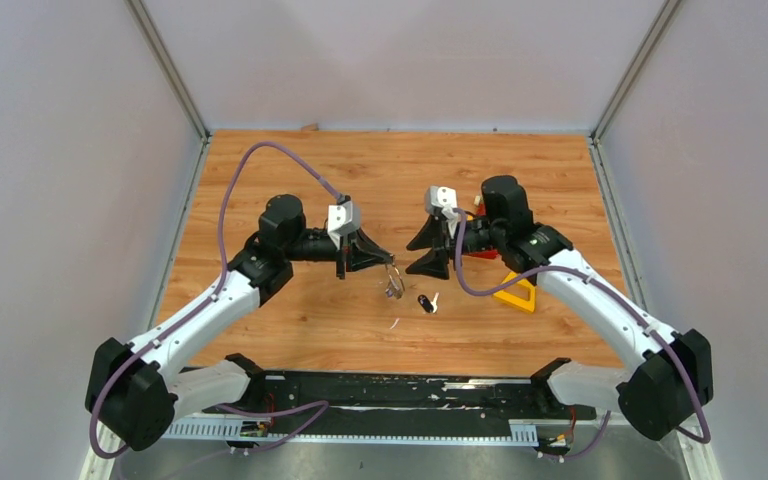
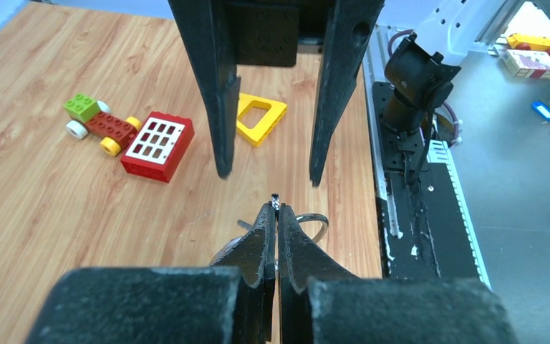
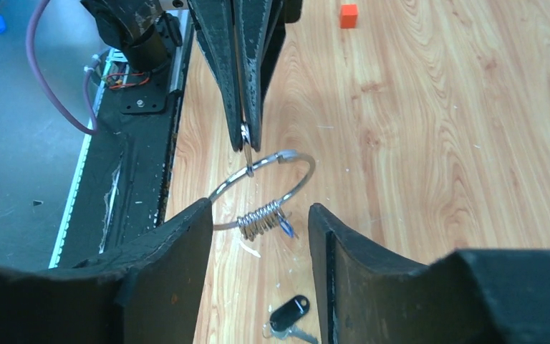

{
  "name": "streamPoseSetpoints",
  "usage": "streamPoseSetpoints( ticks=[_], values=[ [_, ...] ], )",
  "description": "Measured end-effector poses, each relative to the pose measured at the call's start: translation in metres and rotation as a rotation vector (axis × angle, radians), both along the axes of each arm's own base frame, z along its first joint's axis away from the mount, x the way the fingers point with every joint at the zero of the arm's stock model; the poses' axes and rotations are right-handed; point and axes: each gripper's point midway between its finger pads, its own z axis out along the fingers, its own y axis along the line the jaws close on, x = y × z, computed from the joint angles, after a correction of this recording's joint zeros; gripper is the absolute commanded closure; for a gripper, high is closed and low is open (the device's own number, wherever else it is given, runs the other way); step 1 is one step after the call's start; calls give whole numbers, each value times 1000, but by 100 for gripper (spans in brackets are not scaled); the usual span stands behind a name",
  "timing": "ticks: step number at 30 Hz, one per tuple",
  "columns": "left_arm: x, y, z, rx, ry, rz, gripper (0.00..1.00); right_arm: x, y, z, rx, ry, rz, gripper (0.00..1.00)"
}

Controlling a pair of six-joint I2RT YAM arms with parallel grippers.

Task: Put the keys on the keyring

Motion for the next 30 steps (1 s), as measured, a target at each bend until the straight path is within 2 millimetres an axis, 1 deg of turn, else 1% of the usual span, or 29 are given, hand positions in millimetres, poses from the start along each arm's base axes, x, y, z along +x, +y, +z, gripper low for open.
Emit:
streamPoseSetpoints(
  ticks=[3,6,9,11,14,16,20,24,27,30],
  values=[
    [0,1,-2,7,-3,1,100,4,-12,4,-6,-25,-34,39],
    [-1,3,-7,26,-14,-3,100,9,-26,6,-23,-57,-75,37],
    [-5,6,-13,53,-36,-15,100,15,-38,0,-61,-85,-118,33],
    [-10,9,-16,70,-63,-36,100,17,-44,-10,-96,-97,-139,32],
    [-20,13,-20,84,-114,-93,100,15,-52,-35,-159,-79,-154,30],
    [-26,14,-22,87,-144,-129,100,13,-56,-47,-192,-64,-159,30],
    [-37,15,-23,92,-193,-189,100,14,-60,-64,-240,-41,-158,30],
    [-41,16,-21,96,-227,-221,100,18,-60,-79,-272,-31,-147,30],
    [-41,17,-19,99,-250,-228,100,22,-60,-96,-310,-12,-132,30],
    [-41,18,-21,109,-257,-229,100,27,-61,-116,-352,8,-119,30]
  ],
)
